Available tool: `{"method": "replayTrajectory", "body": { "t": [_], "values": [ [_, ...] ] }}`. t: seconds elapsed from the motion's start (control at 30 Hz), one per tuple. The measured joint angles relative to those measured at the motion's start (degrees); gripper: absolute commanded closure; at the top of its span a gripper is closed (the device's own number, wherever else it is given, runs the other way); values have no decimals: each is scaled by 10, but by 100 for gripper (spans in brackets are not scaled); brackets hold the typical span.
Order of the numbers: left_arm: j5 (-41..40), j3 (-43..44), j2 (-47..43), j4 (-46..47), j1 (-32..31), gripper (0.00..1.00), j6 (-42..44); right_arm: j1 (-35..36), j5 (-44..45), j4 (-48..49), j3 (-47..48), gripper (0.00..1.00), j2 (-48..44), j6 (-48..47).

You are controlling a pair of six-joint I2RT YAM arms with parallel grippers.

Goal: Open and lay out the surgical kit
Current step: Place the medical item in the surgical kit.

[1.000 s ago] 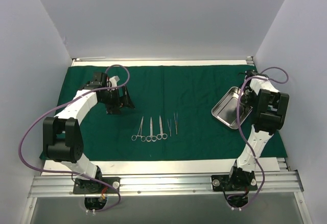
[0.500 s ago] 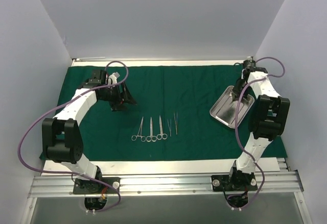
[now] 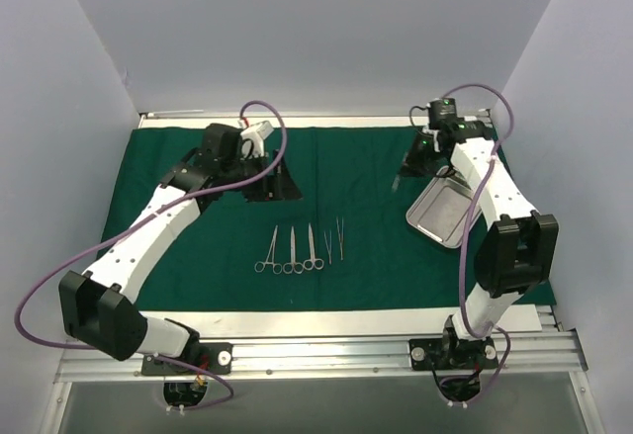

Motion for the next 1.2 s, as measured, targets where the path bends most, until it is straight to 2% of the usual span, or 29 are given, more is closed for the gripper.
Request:
{"method": "replayTrajectory", "body": {
  "t": [0.13, 0.33, 0.6, 1.0, 1.2],
  "values": [
    [-57, 35, -7, 3, -71, 16, 11, 67, -53, -8, 40, 100, -7, 18],
    [-140, 108, 25, 4, -140, 12, 33, 101, -98, -21, 82, 100, -7, 46],
    [-209, 143, 61, 1, -201, 8, 68, 151, -116, -21, 106, 100, -13, 93],
    [-282, 204, 107, -8, -215, 9, 118, 179, -121, -21, 115, 100, -24, 152],
    [-291, 228, 131, -10, -218, 15, 129, 186, -126, -21, 116, 100, -33, 184]
  ]
}}
